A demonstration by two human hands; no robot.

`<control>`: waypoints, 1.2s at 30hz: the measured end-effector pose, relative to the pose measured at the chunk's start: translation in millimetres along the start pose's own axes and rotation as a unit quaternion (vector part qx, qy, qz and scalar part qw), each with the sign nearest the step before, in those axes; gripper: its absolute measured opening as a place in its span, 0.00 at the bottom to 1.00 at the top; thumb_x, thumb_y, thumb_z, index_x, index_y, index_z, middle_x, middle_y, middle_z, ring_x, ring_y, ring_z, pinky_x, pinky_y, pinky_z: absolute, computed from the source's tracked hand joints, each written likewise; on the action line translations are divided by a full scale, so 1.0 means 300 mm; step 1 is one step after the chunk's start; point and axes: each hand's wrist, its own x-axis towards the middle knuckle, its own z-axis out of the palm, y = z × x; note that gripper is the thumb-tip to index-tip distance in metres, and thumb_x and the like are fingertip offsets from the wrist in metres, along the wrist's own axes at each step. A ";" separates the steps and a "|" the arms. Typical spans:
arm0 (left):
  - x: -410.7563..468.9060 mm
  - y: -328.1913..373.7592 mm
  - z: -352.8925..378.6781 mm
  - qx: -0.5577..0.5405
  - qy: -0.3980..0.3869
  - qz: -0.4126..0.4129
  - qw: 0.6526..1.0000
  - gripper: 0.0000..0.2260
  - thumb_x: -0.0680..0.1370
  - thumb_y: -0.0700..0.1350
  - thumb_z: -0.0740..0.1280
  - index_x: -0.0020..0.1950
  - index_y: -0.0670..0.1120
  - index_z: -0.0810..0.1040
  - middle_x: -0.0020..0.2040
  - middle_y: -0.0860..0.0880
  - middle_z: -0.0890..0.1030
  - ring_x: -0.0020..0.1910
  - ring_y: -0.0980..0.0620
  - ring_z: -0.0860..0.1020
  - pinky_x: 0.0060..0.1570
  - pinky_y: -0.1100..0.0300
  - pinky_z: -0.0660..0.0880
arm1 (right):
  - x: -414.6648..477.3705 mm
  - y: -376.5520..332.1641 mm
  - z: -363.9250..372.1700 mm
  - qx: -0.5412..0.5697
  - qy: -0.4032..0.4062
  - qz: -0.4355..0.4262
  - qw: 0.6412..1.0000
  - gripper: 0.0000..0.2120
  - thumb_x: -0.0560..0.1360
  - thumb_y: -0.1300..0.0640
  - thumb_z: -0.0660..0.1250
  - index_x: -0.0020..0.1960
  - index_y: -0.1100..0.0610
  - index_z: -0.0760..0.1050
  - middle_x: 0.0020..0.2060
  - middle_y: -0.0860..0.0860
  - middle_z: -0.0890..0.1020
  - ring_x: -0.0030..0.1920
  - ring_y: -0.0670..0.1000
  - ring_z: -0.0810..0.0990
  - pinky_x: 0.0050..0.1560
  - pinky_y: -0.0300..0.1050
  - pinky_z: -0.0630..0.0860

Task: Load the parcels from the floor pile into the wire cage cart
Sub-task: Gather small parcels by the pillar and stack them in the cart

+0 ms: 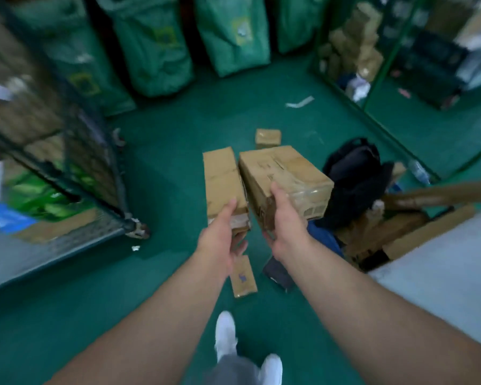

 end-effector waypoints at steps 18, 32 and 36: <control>-0.729 0.716 -1.006 -0.293 0.051 0.330 0.896 0.46 0.48 0.63 0.82 0.63 0.47 0.80 0.52 0.44 0.87 0.44 0.42 0.87 0.43 0.43 0.84 | -1.293 0.327 1.022 -0.026 -0.227 -0.141 0.963 0.55 0.52 0.36 0.82 0.70 0.47 0.57 0.60 0.55 0.76 0.57 0.63 0.80 0.60 0.65 0.79; -0.936 0.679 -1.909 -0.347 0.122 0.331 0.869 0.43 0.52 0.62 0.80 0.64 0.47 0.79 0.52 0.45 0.86 0.44 0.45 0.87 0.33 0.56 0.81 | -1.731 1.041 1.374 -0.098 -0.262 -0.112 0.953 0.49 0.62 0.39 0.82 0.70 0.54 0.59 0.55 0.56 0.77 0.50 0.61 0.83 0.53 0.61 0.83; -0.882 0.647 -2.062 -0.353 0.131 0.302 0.876 0.33 0.65 0.61 0.80 0.64 0.47 0.79 0.52 0.45 0.87 0.37 0.50 0.84 0.27 0.63 0.75 | -1.693 1.197 1.447 -0.105 -0.279 -0.095 0.950 0.45 0.62 0.42 0.83 0.67 0.52 0.58 0.55 0.57 0.78 0.48 0.59 0.84 0.51 0.60 0.84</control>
